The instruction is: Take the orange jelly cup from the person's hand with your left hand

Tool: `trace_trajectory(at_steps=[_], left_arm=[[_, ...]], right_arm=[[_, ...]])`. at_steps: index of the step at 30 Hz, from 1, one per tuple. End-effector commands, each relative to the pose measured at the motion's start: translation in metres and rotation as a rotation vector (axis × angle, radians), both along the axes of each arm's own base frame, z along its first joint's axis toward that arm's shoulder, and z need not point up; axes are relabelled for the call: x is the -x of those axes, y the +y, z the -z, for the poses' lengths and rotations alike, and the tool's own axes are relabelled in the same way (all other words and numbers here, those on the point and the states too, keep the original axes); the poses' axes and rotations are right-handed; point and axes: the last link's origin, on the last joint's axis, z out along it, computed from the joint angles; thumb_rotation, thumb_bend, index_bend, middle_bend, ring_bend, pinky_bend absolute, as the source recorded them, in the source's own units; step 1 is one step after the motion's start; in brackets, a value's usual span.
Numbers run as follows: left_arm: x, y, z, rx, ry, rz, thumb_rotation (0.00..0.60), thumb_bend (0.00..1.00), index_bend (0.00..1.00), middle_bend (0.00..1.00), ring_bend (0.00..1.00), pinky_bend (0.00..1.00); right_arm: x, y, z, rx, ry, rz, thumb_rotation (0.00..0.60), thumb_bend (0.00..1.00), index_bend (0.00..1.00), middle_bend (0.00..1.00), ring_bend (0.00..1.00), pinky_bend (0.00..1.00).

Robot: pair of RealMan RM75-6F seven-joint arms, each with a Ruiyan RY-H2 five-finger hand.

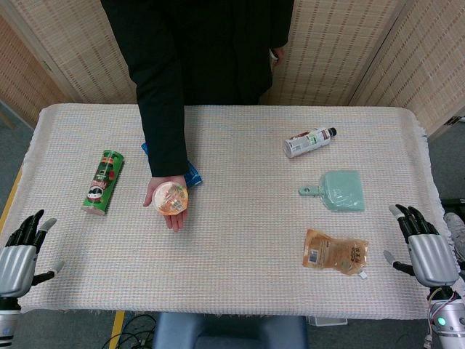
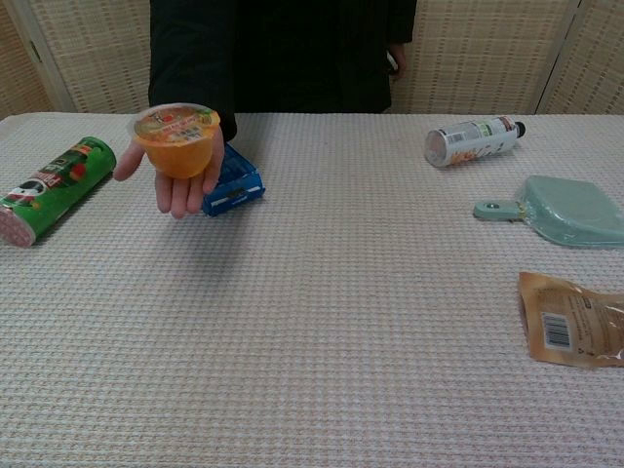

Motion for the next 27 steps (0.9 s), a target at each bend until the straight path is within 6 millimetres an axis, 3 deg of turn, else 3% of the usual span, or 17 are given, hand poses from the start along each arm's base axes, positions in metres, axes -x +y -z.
trace_trajectory(at_steps=[1, 15, 22, 27], left_arm=[[0.000, 0.000, 0.001, 0.001, 0.002, 0.000, 0.600, 0.24, 0.16, 0.01, 0.01, 0.21], [-0.008, 0.004, -0.003, 0.022, -0.062, 0.066, 0.600, 0.24, 0.16, 0.01, 0.02, 0.21], [-0.027, 0.027, -0.003, 0.096, -0.133, 0.158, 0.600, 0.24, 0.16, 0.01, 0.02, 0.21], [-0.052, 0.050, 0.002, 0.160, -0.185, 0.258, 0.600, 0.24, 0.16, 0.01, 0.05, 0.21]], right_arm=[[-0.001, 0.000, 0.000, 0.001, -0.002, -0.003, 0.600, 0.23, 0.05, 0.09, 0.11, 0.25], [-0.004, 0.004, -0.011, 0.044, -0.003, -0.032, 0.600, 0.23, 0.05, 0.09, 0.11, 0.25], [-0.009, 0.000, -0.021, 0.067, -0.004, -0.046, 0.600, 0.23, 0.05, 0.09, 0.11, 0.25], [-0.013, -0.003, -0.025, 0.054, 0.010, -0.052, 0.600, 0.24, 0.05, 0.09, 0.11, 0.25]])
